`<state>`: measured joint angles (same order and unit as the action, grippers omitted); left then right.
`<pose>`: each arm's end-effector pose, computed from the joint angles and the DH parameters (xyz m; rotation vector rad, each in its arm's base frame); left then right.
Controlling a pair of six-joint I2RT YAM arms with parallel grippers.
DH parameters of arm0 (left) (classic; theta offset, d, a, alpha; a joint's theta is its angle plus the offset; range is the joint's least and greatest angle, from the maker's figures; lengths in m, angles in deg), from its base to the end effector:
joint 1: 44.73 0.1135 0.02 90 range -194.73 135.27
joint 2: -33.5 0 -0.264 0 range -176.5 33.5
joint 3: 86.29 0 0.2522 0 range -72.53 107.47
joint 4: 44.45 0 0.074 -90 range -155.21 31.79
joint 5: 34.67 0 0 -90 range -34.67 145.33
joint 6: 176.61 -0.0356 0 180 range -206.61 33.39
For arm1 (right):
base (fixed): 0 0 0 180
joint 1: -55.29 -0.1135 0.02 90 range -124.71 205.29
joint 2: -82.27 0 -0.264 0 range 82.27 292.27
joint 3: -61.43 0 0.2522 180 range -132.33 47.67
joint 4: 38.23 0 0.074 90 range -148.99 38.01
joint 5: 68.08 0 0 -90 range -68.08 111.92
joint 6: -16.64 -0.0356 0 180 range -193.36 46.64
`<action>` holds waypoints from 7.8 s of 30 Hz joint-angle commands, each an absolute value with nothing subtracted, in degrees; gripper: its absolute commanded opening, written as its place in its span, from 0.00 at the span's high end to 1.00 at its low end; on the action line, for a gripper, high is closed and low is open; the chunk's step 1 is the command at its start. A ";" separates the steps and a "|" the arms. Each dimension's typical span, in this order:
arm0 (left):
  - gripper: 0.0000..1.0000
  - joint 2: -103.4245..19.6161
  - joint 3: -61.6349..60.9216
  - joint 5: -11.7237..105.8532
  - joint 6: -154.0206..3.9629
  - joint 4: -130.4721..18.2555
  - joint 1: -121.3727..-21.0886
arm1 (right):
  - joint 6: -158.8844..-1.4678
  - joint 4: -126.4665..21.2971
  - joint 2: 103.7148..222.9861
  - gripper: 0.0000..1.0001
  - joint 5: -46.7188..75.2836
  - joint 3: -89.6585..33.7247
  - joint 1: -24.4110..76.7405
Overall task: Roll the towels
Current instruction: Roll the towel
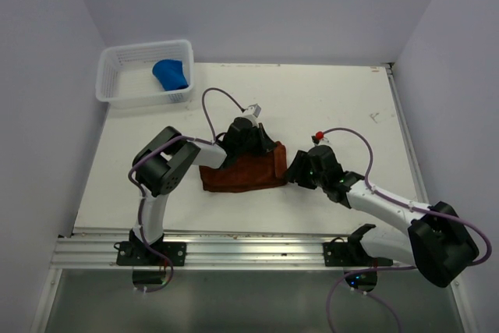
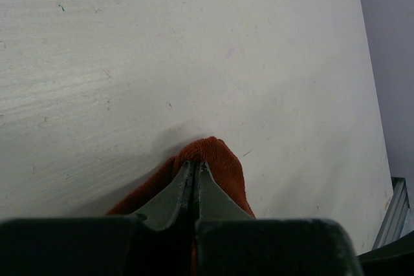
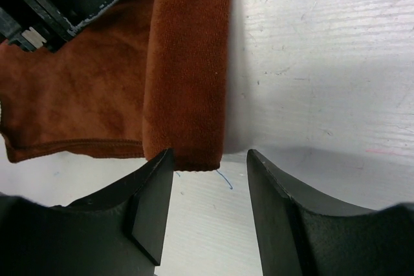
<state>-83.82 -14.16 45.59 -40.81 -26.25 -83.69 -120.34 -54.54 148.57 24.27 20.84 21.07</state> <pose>0.3198 -0.2663 0.1196 -0.0167 2.2186 -1.0548 0.1848 0.1239 0.1725 0.2884 2.3825 0.6576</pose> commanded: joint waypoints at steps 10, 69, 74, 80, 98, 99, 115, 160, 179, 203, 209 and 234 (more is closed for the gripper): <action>1.00 -81.72 -13.64 48.30 -43.89 -28.50 -83.14 | -123.81 -41.63 155.83 0.42 19.82 22.35 21.63; 0.53 -82.42 6.04 45.65 -37.82 -56.18 -86.65 | -115.20 -43.91 157.59 1.00 24.47 23.76 21.63; 0.54 -82.95 8.15 51.09 -40.90 -63.64 -87.09 | -115.46 -43.20 158.03 1.00 24.30 24.02 21.63; 0.54 -85.05 12.72 54.10 -44.86 -68.92 -87.88 | -114.85 -43.73 157.42 1.00 24.74 23.67 21.63; 0.54 -83.75 9.39 61.30 -45.92 -69.99 -88.94 | -108.96 -56.02 156.97 1.00 42.31 15.77 9.24; 0.54 -83.14 8.87 61.30 -45.65 -69.90 -88.94 | -109.04 -56.38 157.15 1.00 43.18 15.50 8.80; 0.51 -82.86 8.07 58.48 -44.07 -68.66 -88.06 | -104.91 -62.27 161.11 1.00 51.63 8.91 2.12; 1.00 -78.20 -10.56 47.17 -35.37 -29.59 -82.88 | -94.03 -67.63 163.21 1.00 65.16 4.52 -4.73; 1.00 -82.25 -14.16 40.30 -39.67 -15.24 -80.68 | -95.16 -81.43 179.56 1.00 78.08 -7.52 -10.80; 1.00 -82.87 -18.82 39.94 -43.10 -12.16 -79.89 | -98.85 -75.55 181.86 0.82 69.75 -7.71 -12.48; 1.00 -82.60 -19.79 39.86 -43.89 -11.02 -79.89 | -99.38 -72.12 175.53 0.64 67.19 -4.46 -11.77; 1.00 -82.87 -21.55 37.84 -46.97 -7.76 -79.89 | -117.57 -49.71 155.21 0.34 22.19 13.21 18.73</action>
